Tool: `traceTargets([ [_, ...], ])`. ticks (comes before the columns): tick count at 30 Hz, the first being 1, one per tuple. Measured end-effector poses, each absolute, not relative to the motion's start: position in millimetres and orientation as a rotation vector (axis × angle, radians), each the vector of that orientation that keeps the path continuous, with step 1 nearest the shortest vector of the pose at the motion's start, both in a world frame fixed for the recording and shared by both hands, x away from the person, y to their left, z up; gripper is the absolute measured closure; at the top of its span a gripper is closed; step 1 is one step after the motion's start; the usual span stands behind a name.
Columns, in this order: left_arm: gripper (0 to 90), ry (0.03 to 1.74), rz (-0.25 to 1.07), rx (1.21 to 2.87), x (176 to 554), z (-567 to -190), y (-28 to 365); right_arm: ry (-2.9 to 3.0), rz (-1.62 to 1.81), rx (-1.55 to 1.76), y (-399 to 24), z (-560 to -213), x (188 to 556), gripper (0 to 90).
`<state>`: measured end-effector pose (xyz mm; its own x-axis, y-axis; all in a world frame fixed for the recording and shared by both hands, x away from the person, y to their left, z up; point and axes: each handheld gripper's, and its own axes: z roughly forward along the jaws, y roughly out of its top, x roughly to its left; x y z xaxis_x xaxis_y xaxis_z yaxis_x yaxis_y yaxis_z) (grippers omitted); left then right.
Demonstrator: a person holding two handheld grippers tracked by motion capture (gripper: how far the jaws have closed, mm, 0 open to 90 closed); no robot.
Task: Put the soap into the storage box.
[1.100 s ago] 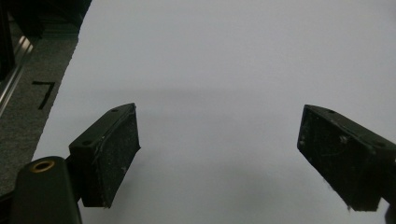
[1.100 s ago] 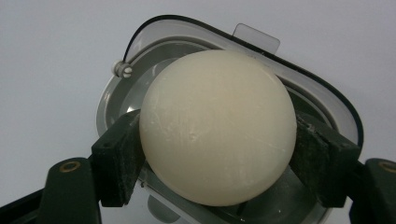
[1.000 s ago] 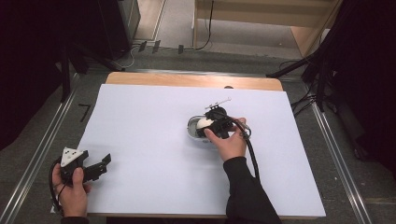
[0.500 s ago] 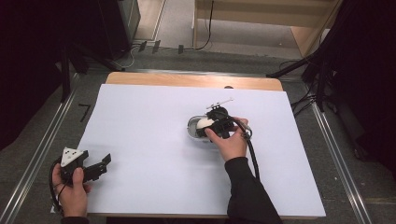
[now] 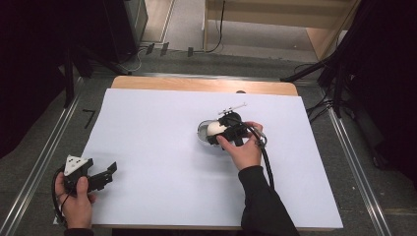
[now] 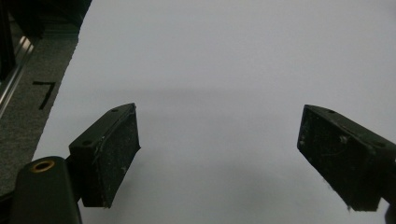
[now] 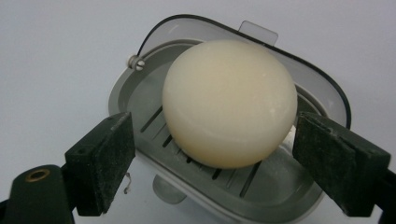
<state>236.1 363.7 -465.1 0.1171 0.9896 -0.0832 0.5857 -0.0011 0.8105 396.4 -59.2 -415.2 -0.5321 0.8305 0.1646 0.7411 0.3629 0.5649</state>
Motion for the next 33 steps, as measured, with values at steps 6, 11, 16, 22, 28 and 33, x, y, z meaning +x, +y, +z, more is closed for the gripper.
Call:
traceTargets([
  [6,13.9,1.554,0.709,1.675,236.1,-465.1,363.8,2.460,0.911,1.433,-60.7,-412.0,393.9,13.8],
  [11,13.9,1.553,0.708,1.674,236.2,-465.2,363.9,2.457,0.917,1.423,-61.9,-409.7,391.5,13.8],
  [16,13.8,1.552,0.708,1.675,236.3,-465.2,363.9,2.452,0.922,1.426,-65.9,-407.1,387.6,13.8],
  [22,13.8,1.554,0.709,1.675,236.2,-465.1,363.8,2.446,0.927,1.431,-71.9,-407.6,384.0,13.8],
  [28,13.9,1.553,0.708,1.675,236.2,-465.2,363.9,2.439,0.936,1.438,-76.6,-406.7,379.5,13.8],
  [33,13.9,1.553,0.708,1.675,236.3,-465.2,363.9,2.429,0.951,1.436,-82.4,-405.6,375.2,13.7],
])
